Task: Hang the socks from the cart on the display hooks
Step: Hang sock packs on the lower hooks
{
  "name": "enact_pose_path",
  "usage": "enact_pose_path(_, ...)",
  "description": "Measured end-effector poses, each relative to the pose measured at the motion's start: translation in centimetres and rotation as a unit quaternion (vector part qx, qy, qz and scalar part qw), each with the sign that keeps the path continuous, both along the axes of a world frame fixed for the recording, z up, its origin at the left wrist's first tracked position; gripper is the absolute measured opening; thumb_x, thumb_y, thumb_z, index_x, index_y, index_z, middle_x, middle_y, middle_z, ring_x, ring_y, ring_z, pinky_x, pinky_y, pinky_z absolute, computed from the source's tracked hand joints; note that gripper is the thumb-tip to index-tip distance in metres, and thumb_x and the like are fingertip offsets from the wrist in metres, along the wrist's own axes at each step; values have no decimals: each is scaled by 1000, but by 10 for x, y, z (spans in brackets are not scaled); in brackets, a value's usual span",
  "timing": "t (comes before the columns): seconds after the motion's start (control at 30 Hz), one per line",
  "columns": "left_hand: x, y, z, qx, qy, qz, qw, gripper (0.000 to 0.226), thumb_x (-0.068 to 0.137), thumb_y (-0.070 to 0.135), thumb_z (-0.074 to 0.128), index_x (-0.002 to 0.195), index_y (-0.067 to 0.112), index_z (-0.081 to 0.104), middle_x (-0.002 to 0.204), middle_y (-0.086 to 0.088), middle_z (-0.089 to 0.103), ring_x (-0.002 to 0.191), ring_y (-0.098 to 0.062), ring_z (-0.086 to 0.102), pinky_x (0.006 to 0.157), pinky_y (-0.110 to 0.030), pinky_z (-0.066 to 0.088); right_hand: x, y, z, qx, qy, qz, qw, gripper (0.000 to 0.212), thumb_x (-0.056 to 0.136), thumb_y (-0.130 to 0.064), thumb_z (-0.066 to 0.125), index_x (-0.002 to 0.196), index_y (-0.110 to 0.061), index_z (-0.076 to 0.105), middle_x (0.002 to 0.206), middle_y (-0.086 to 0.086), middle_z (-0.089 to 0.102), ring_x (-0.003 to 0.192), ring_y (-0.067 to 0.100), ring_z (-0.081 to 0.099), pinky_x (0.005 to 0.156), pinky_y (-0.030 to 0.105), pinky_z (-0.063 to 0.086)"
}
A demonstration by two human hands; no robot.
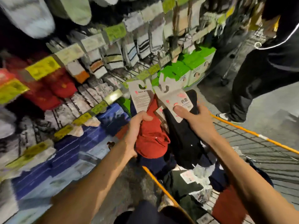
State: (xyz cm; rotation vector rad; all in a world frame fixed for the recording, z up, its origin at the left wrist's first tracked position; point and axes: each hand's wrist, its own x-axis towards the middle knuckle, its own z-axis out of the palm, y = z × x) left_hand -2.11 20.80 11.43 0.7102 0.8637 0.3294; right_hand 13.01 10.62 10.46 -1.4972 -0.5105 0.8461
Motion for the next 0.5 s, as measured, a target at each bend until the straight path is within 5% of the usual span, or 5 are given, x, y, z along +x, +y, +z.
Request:
enact_pose_path(0.13,-61,13,38,19,-1,29,999,22,61,16,53,77,4,63,61,-9,60,49,-24,58,50,-24,51,-40,28,33,-7,-60,127,990,84,63,-50,90,134,-29,50,132,-11,63,119,7,60,100,32,48)
enact_pose_path(0.2,-94,13,57,30,-6,46,999,8,57,15,60,55,8,57,47,-4,51,38,-19,50,43,-19,45,-66,38,54,-2,-54,177,983,76,71,-37,85,131,-30,40,125,-21,58,106,-8,59,91,19,45)
enact_pose_path(0.27,-131,12,69,48,-3,83,995,22,51,7,68,40,12,49,41,0,46,32,-16,45,39,-17,40,-95,48,59,13,-19,202,979,56,73,-24,81,120,-26,50,104,-19,68,82,-11,66,71,9,48)
enact_pose_path(0.37,-195,6,69,88,25,138,986,58,88,3,47,32,13,55,41,-2,53,33,-14,51,38,-15,41,-155,58,57,7,47,235,971,27,79,-21,81,102,-12,68,81,-7,77,67,2,70,69,16,52)
enact_pose_path(0.5,-264,-3,90,124,65,106,984,58,101,0,38,46,7,57,33,2,50,28,-5,49,34,-14,38,-230,59,72,8,188,238,953,20,87,-20,72,103,-13,64,105,-4,67,53,-2,64,66,12,50)
